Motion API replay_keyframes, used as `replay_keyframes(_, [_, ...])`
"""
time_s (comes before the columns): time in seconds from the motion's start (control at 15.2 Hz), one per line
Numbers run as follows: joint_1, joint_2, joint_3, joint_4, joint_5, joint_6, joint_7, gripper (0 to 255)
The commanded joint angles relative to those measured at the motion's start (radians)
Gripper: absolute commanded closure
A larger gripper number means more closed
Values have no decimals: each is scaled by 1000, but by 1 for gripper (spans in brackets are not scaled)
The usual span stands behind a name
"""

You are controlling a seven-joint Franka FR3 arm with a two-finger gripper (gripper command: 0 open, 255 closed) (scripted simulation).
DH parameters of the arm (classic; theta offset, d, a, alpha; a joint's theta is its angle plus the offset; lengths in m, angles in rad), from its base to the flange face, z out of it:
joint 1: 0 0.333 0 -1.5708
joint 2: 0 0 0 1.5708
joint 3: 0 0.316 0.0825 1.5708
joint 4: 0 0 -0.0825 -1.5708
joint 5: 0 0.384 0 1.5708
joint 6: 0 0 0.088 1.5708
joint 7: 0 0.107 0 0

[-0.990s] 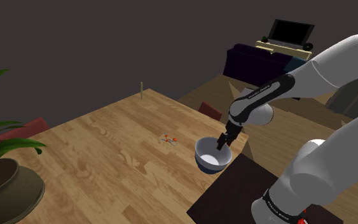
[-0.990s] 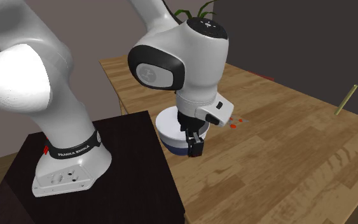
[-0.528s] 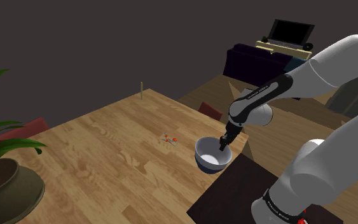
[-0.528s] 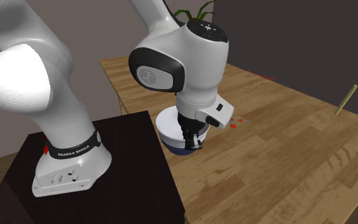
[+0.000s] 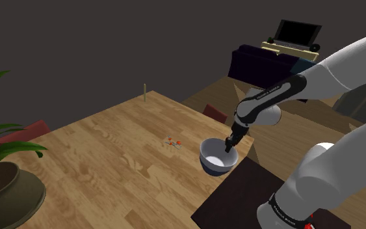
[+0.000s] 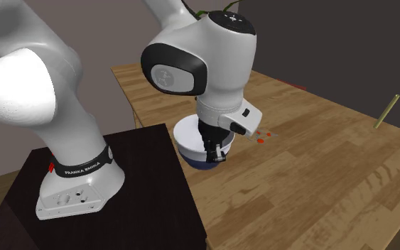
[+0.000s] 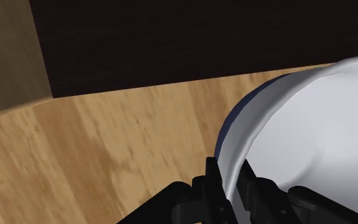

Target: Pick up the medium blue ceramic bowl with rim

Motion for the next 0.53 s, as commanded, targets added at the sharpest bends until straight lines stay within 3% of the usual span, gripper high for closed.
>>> replay_keyframes(0.0, [-19,-37,10,5,-28,-40,23,255])
replay_keyframes(0.46, [-59,-150,44,31,-84,-173,81,255])
